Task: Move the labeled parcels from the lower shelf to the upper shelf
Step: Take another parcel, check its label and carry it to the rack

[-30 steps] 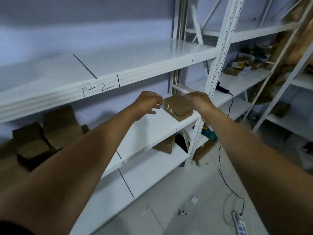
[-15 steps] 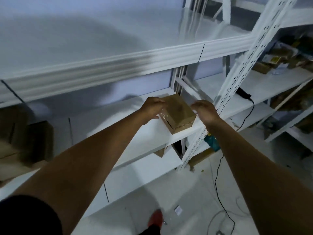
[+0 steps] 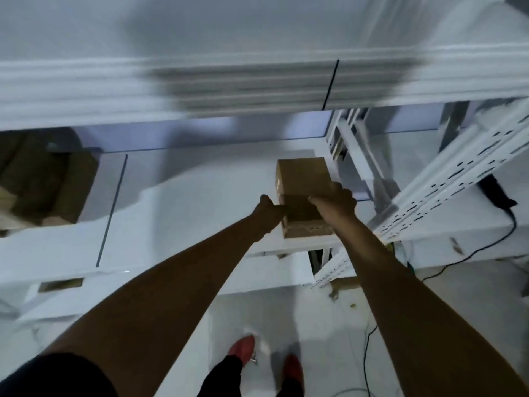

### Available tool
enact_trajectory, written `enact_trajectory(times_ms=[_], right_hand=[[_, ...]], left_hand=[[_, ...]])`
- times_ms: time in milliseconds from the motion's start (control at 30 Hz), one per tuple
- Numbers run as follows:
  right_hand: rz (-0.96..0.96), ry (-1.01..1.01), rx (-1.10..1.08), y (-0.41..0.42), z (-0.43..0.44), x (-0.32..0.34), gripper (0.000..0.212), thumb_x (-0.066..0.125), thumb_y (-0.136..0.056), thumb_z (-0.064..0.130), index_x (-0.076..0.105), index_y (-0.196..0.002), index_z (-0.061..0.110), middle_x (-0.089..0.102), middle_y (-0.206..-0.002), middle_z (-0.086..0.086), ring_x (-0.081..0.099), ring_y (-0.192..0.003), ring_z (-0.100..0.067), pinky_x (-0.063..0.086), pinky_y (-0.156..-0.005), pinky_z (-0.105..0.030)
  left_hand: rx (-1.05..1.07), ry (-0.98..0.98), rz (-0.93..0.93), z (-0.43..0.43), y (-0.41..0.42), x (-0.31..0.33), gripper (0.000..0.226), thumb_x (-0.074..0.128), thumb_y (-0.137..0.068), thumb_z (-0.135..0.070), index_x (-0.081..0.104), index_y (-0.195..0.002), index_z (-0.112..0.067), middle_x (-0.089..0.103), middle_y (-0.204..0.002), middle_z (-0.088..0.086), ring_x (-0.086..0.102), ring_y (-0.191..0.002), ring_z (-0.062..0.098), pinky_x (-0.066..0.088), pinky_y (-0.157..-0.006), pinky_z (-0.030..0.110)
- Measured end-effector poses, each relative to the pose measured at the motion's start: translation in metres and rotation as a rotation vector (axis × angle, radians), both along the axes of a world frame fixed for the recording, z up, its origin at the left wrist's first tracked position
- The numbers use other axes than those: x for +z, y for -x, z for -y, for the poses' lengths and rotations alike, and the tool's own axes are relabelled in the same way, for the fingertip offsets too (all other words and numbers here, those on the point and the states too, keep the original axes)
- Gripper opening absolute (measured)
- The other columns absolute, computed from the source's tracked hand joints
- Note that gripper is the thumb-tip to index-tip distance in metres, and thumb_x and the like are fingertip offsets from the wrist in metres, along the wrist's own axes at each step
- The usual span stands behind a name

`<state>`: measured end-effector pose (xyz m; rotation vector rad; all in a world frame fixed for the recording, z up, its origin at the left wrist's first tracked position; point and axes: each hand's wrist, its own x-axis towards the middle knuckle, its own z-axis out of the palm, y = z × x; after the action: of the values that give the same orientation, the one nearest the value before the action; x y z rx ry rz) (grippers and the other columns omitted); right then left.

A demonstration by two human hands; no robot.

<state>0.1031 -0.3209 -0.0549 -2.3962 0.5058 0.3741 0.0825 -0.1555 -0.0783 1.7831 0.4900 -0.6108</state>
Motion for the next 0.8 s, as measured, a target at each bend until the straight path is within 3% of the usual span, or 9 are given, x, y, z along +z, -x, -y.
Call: enact_trajectory(times_ms=[67, 133, 233, 367, 500, 600, 667, 733, 800], right_hand=[[-0.02, -0.065, -0.07, -0.003, 0.006, -0.012, 0.074, 0.064, -0.089, 0.042, 0.033, -0.151, 0.016, 0.045, -0.146, -0.019, 0.042, -0.136, -0.042, 0.043, -0.108, -0.05], [-0.048, -0.184, -0.099, 0.001, 0.011, -0.024, 0.078, 0.065, -0.088, 0.04, 0.029, -0.153, 0.014, 0.047, -0.146, -0.02, 0.047, -0.133, -0.042, 0.044, -0.108, -0.051], [0.006, -0.317, -0.11, 0.008, 0.021, -0.038, 0.067, 0.065, -0.09, 0.033, 0.037, -0.148, 0.013, 0.058, -0.139, -0.014, 0.059, -0.122, -0.036, 0.046, -0.09, -0.036], [0.061, -0.382, -0.109, 0.018, 0.023, -0.037, 0.064, 0.065, -0.091, 0.031, 0.04, -0.147, 0.014, 0.06, -0.139, -0.012, 0.06, -0.12, -0.033, 0.043, -0.085, -0.033], [0.103, -0.446, -0.086, 0.031, 0.014, -0.026, 0.069, 0.068, -0.091, 0.036, 0.037, -0.149, 0.015, 0.055, -0.142, -0.012, 0.058, -0.119, -0.029, 0.046, -0.088, -0.037], [0.146, -0.413, -0.064, 0.045, 0.0, -0.01, 0.104, 0.075, -0.085, 0.049, 0.012, -0.162, 0.022, 0.038, -0.152, -0.017, 0.053, -0.13, -0.036, 0.05, -0.096, -0.043], [0.131, -0.427, -0.059, 0.053, -0.008, 0.002, 0.11, 0.078, -0.08, 0.056, 0.009, -0.162, 0.028, 0.032, -0.151, -0.017, 0.051, -0.128, -0.039, 0.052, -0.095, -0.044], [0.075, -0.463, -0.052, 0.062, -0.018, 0.016, 0.109, 0.076, -0.077, 0.064, 0.017, -0.161, 0.029, 0.029, -0.15, -0.016, 0.049, -0.128, -0.041, 0.055, -0.098, -0.05], [0.027, -0.479, -0.034, 0.07, -0.03, 0.031, 0.117, 0.072, -0.069, 0.076, 0.02, -0.16, 0.026, 0.028, -0.149, -0.015, 0.047, -0.13, -0.041, 0.054, -0.099, -0.056]], left_hand=[[0.057, 0.028, -0.027, 0.013, 0.005, -0.011, 0.076, 0.068, -0.097, -0.033, 0.027, -0.157, -0.01, 0.054, -0.089, 0.005, 0.049, -0.074, 0.016, 0.042, -0.064, 0.03], [0.103, 0.054, -0.042, 0.023, 0.008, -0.021, 0.065, 0.066, -0.097, -0.039, 0.04, -0.15, -0.012, 0.061, -0.109, 0.009, 0.055, -0.09, 0.022, 0.047, -0.076, 0.036], [0.2, 0.051, 0.029, 0.037, 0.015, -0.031, 0.05, 0.063, -0.098, -0.042, 0.055, -0.139, -0.015, 0.067, -0.129, 0.016, 0.059, -0.1, 0.024, 0.049, -0.085, 0.038], [0.237, -0.059, 0.184, 0.046, 0.03, -0.032, 0.043, 0.061, -0.097, -0.043, 0.065, -0.13, -0.015, 0.073, -0.119, 0.012, 0.062, -0.091, 0.024, 0.047, -0.075, 0.03], [0.267, -0.063, 0.271, 0.035, 0.041, -0.016, 0.051, 0.062, -0.097, -0.043, 0.059, -0.14, -0.017, 0.068, -0.126, 0.003, 0.064, -0.11, 0.024, 0.048, -0.088, 0.031], [0.31, -0.042, 0.341, 0.02, 0.048, 0.006, 0.042, 0.053, -0.104, -0.035, 0.056, -0.134, -0.007, 0.065, -0.115, 0.007, 0.063, -0.093, 0.017, 0.048, -0.07, 0.02], [0.326, -0.004, 0.357, 0.01, 0.051, 0.025, 0.032, 0.044, -0.109, -0.029, 0.055, -0.121, -0.002, 0.06, -0.097, 0.005, 0.059, -0.082, 0.014, 0.047, -0.057, 0.012], [0.278, -0.03, 0.378, -0.002, 0.054, 0.04, 0.021, 0.045, -0.108, -0.023, 0.055, -0.113, -0.006, 0.06, -0.096, 0.007, 0.059, -0.089, 0.022, 0.046, -0.061, 0.018], [0.264, -0.078, 0.425, -0.009, 0.058, 0.052, 0.013, 0.052, -0.097, -0.018, 0.058, -0.108, -0.013, 0.062, -0.113, 0.017, 0.06, -0.101, 0.031, 0.045, -0.067, 0.027]])
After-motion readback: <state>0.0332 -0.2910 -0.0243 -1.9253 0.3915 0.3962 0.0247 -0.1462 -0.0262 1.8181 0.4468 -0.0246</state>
